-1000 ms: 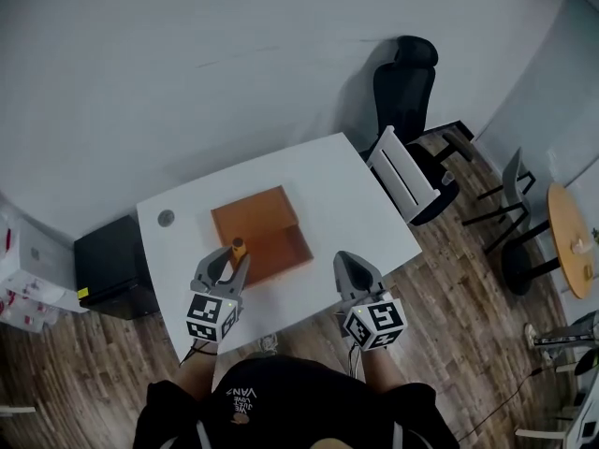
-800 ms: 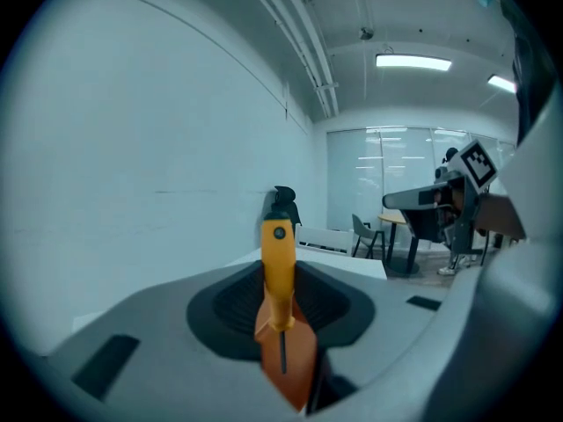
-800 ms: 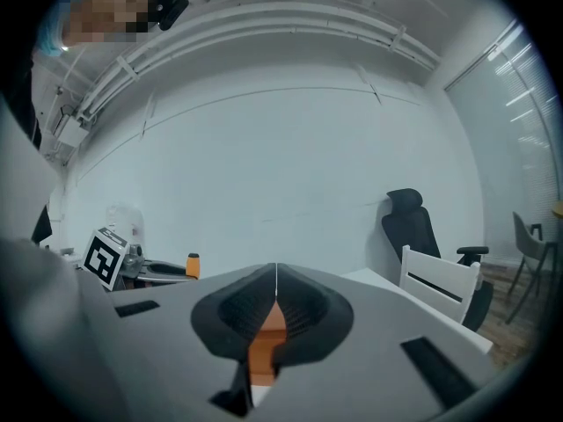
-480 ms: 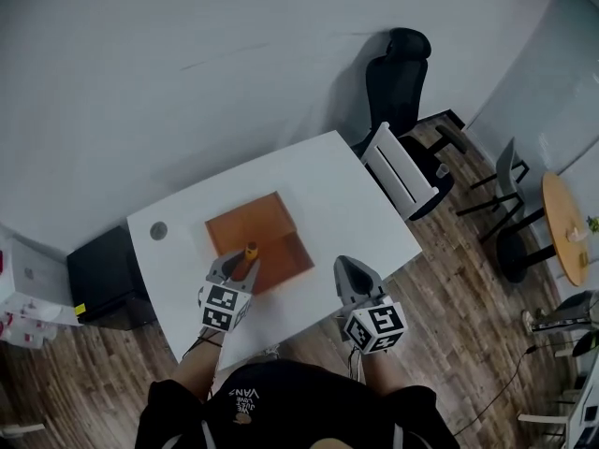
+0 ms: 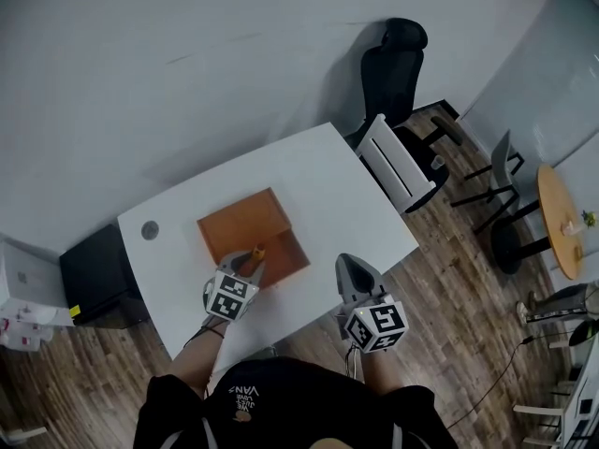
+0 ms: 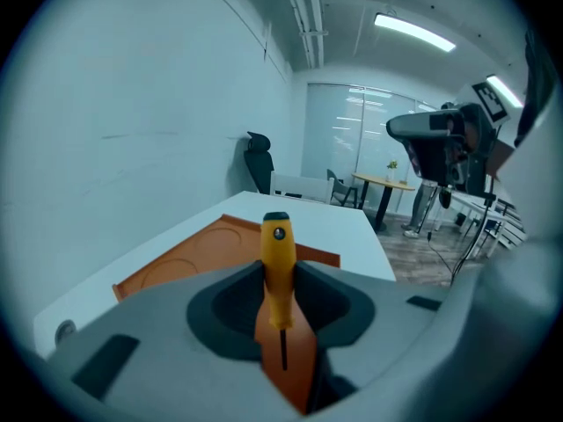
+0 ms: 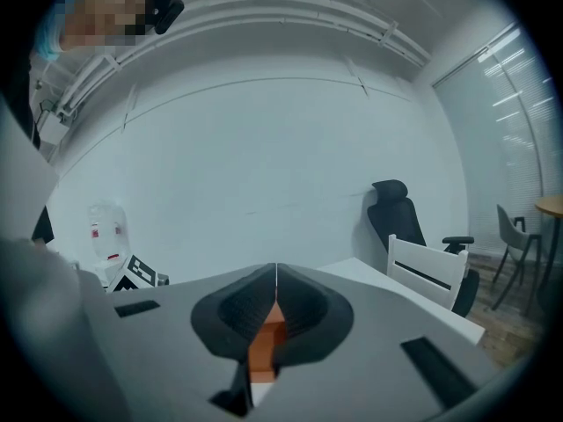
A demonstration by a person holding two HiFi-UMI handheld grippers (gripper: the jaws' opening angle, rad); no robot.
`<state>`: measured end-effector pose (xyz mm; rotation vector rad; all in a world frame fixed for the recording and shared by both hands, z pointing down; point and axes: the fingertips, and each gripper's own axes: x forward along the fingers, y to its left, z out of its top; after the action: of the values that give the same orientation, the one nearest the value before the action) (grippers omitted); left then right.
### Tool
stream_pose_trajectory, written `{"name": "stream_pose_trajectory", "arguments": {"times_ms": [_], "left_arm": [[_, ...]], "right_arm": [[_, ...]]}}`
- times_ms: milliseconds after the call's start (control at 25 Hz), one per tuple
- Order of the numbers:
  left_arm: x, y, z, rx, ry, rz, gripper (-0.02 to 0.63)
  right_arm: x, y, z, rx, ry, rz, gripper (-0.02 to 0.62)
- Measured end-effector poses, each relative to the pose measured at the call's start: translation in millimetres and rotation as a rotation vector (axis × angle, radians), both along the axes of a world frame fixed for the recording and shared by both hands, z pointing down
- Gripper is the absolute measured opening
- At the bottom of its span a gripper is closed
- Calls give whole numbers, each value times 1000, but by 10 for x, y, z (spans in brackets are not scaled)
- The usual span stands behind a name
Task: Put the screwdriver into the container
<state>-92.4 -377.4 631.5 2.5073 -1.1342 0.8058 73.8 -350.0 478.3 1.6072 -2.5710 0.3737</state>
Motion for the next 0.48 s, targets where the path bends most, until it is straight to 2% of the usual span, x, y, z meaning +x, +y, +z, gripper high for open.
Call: {"name": "stream_pose_trajectory", "arguments": {"times_ms": [480], "left_arm": [[160, -43, 381, -129, -24, 58, 112]], "right_arm": [[143, 15, 29, -17, -2, 38, 12]]}}
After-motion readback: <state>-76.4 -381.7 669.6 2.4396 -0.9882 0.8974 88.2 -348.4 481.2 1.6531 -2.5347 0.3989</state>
